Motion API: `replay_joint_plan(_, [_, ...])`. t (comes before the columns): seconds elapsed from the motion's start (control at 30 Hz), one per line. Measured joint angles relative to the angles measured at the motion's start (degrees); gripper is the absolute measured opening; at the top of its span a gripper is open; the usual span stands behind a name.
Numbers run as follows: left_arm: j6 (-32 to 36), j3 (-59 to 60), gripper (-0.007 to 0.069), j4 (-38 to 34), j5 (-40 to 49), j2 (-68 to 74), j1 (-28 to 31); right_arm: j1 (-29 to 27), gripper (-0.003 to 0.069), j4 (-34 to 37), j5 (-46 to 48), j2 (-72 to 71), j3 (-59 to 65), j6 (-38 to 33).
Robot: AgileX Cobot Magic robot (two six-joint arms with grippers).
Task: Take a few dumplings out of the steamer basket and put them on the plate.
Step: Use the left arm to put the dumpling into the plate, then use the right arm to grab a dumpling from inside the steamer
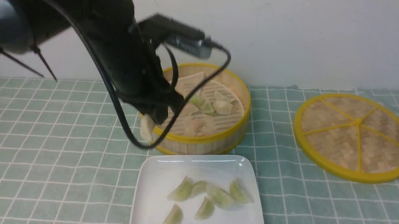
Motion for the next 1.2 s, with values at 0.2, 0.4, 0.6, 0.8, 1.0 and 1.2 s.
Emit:
replay_joint_plan(0.2, [-1.8, 16.4, 0.0200, -2.5, -12.8, 2.2, -2.6, 0.0, -0.0015, 0.4, 0.9, 0.0, 0.0, -0.5])
replay_joint_plan(0.4, [-1.8, 18.0, 0.0209, -3.1, -15.5, 6.8, -3.0, 0.0, -0.0015, 2.2, 3.0, 0.7, 0.0, -3.0])
replay_joint_plan(0.6, [-1.9, 17.3, 0.0410, -3.2, -14.6, 7.4, -3.0, 0.0, -0.0015, 3.7, 6.1, 3.1, -0.3, -4.8])
replay_joint_plan(0.8, [-3.8, 14.8, 0.0423, -3.1, -10.0, 2.6, -3.0, 2.2, -0.0013, 7.5, 7.8, 10.5, -5.4, -9.3])
replay_joint_plan(1.0, [-5.3, 19.1, 0.0048, -1.0, -9.7, -14.8, -3.0, 13.6, -0.0013, 6.1, 5.8, 23.4, -13.0, -6.8])
replay_joint_plan(1.2, [-7.6, 29.4, -0.0006, -1.3, -12.5, -35.1, -3.0, 23.4, -0.0008, -1.2, 4.5, 39.6, -25.9, 3.1])
